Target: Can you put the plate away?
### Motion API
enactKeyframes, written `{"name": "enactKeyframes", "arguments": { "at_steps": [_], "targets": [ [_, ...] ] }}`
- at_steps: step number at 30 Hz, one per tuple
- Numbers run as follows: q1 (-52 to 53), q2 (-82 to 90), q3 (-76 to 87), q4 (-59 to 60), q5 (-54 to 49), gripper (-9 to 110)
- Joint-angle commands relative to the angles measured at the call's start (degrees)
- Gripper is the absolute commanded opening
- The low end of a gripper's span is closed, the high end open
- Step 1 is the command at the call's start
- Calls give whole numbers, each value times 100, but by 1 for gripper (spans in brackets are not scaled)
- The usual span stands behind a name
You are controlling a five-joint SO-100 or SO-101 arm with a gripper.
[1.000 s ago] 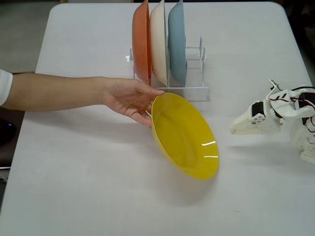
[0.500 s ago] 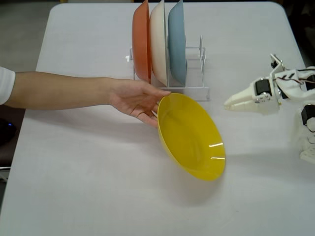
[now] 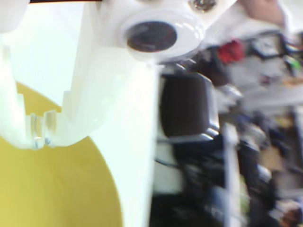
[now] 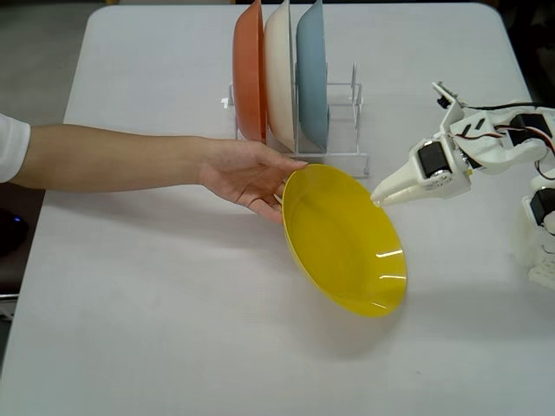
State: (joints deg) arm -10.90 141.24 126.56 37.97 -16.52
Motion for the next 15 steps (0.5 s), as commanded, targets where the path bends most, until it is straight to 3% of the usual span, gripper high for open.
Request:
{"name": "enactKeyframes", "arguments": {
  "at_steps": [1,5,11,15],
  "targets": [
    [-114,-475,-976,97,-44,0],
    [-105,-1072,-1723,105,-299,1],
    [-53,-1854,-2663,457,-316,20],
    [-88,-2338,-3103,615,-281,26]
  ]
}}
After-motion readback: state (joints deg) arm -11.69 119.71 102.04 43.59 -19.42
